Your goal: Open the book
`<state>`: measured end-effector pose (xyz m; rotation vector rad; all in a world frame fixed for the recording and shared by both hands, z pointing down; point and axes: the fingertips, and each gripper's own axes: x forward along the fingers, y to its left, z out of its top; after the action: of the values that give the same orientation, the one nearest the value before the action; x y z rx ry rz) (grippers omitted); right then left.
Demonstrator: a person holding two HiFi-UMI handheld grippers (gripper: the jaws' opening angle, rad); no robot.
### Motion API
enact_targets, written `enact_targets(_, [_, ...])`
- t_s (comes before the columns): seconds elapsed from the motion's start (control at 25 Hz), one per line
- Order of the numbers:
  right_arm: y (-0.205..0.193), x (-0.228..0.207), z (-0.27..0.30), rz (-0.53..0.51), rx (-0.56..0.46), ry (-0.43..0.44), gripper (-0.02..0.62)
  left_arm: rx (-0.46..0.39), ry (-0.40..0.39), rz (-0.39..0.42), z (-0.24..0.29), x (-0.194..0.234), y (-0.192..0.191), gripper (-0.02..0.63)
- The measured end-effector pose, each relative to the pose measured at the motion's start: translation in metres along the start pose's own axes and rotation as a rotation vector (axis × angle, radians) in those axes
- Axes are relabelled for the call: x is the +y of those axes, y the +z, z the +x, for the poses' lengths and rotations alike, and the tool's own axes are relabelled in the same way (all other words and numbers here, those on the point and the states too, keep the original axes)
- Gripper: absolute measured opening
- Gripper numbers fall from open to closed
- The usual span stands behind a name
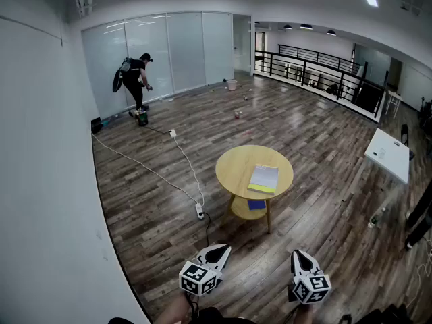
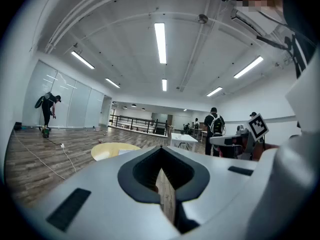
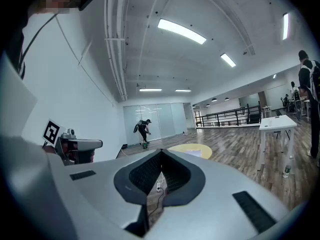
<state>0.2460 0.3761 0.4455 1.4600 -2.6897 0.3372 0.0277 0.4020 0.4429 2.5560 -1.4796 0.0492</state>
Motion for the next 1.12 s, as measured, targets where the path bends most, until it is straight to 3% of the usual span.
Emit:
enact_targets(0.28, [0.000,-0.020,0.012,-0.014,0.009,0.014,0.002,-0.004,0.000,0.010,0.026,-0.003,0.003,-0.002])
enact_targets(0.52, [0.002,-0.042,0.057,-0.008,0.020,0.021,0.002,-0.001,0.003,0.008,0.068,0.026,0.005,-0.002])
enact_targets(0.76, [0.010,-0.073,0.152,-0.011,0.026,0.022,0.002,-0.014,-0.012,-0.001,0.142,0.094,0.013,-0.002])
enact_targets(1.12, [0.050,-0.110,0.321,0.029,0.027,-0.004,0.002,0.007,-0.084,-0.003,0.273,0.216,0.058,-0.002])
